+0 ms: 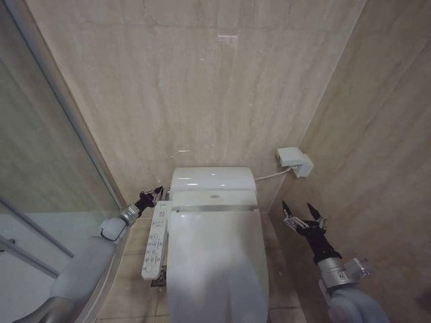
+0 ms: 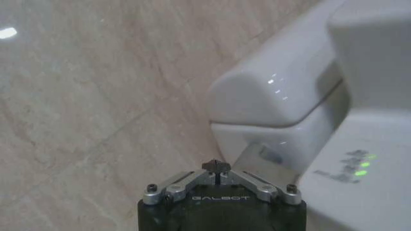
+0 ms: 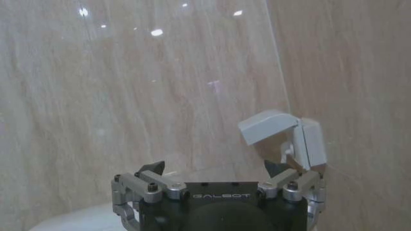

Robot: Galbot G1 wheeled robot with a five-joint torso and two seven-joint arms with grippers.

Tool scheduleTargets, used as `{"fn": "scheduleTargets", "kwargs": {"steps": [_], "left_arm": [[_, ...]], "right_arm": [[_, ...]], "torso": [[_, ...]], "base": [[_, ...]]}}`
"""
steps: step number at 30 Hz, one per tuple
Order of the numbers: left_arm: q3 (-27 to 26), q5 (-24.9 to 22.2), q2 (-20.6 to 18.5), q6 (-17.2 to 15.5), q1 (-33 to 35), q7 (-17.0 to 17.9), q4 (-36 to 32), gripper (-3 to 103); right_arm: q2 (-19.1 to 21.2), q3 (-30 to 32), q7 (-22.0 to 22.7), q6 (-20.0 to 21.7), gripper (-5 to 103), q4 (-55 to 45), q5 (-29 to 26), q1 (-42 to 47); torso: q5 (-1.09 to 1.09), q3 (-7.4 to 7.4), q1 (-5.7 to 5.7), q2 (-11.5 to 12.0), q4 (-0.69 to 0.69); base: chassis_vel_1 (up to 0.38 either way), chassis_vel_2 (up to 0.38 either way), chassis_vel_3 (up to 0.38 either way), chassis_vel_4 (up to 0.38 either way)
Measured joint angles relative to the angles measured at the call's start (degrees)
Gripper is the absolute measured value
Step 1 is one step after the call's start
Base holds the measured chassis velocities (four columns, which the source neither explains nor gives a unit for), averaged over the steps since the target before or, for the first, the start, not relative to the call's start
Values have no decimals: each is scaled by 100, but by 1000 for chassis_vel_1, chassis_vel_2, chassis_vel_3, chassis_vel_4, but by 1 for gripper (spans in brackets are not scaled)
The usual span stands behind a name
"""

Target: Open the toilet lid, clean the toilet bowl with a toilet brush, close the toilet lid, and flush.

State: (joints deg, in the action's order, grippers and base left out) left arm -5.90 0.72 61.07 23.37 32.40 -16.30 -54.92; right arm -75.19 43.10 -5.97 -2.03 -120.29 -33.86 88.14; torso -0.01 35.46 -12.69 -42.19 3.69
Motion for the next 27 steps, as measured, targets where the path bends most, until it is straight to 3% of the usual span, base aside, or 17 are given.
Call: {"fn": "scheduleTargets", "kwargs": {"steps": [27], "left_arm": [[255,86,57,294,-24,0,323,0]], "right_arm": [[0,0,0,0,100,0,0,5]], "torso": [[6,-4,6,-5,-6]], "base": [[-6,2,4,-3]]}}
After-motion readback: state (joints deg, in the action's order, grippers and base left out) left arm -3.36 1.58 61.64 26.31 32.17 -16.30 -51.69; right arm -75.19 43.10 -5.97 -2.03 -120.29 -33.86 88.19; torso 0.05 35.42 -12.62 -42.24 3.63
